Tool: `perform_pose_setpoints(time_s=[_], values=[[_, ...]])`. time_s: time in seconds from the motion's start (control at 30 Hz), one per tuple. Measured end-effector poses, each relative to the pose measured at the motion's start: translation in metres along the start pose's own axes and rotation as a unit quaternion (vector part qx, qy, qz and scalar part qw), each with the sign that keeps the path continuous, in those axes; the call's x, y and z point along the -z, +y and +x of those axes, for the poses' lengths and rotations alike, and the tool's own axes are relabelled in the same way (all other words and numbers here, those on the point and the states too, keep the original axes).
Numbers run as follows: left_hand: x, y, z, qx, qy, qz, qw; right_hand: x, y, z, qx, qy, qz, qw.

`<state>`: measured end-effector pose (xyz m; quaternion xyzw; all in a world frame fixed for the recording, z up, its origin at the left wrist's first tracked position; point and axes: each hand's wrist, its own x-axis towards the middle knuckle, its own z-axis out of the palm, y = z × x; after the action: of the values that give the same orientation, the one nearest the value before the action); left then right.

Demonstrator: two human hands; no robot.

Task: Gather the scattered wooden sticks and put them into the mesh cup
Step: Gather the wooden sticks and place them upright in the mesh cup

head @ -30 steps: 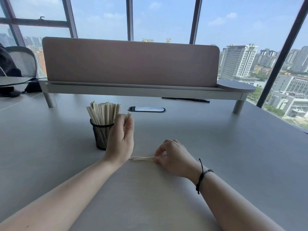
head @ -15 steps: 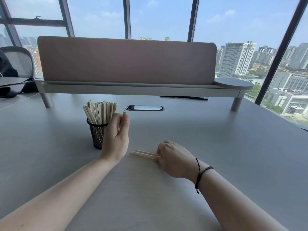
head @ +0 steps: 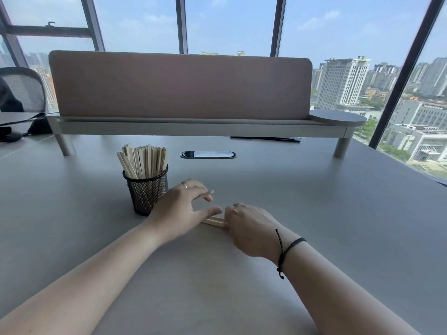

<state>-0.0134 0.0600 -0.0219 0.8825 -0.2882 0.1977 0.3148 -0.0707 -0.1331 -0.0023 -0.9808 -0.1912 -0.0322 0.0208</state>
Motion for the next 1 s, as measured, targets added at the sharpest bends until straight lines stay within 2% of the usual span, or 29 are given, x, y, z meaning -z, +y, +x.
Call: perform_pose_setpoints(time_s=[0.07, 0.13, 0.43, 0.6, 0.67, 0.8, 0.9, 1.0], values=[[-0.001, -0.001, -0.002, 0.002, -0.11, 0.042, 0.993, -0.001, 0.003, 0.001, 0.004, -0.004, 0.004, 1.0], [-0.003, -0.001, -0.002, -0.004, -0.155, 0.054, 0.987, -0.002, 0.006, 0.002, 0.004, -0.006, 0.01, 1.0], [-0.006, 0.008, -0.003, -0.06, -0.138, 0.164, 0.975, -0.007, 0.012, 0.002, 0.016, 0.035, 0.021, 0.999], [-0.002, 0.018, -0.005, -0.143, -0.032, 0.17, 0.974, -0.007, 0.006, 0.0, 0.026, 0.063, 0.038, 0.997], [-0.001, 0.021, -0.005, -0.138, 0.0, 0.137, 0.981, -0.006, 0.007, -0.001, 0.011, 0.065, 0.076, 0.995], [-0.001, 0.022, -0.003, -0.065, 0.05, 0.005, 0.997, 0.002, 0.007, -0.003, -0.019, 0.077, 0.161, 0.984], [0.004, 0.033, -0.002, -0.014, 0.076, -0.12, 0.99, 0.009, 0.011, -0.001, -0.058, 0.111, 0.23, 0.965], [0.008, 0.045, -0.004, 0.004, 0.08, -0.167, 0.983, 0.011, 0.009, -0.002, -0.062, 0.103, 0.278, 0.953]])
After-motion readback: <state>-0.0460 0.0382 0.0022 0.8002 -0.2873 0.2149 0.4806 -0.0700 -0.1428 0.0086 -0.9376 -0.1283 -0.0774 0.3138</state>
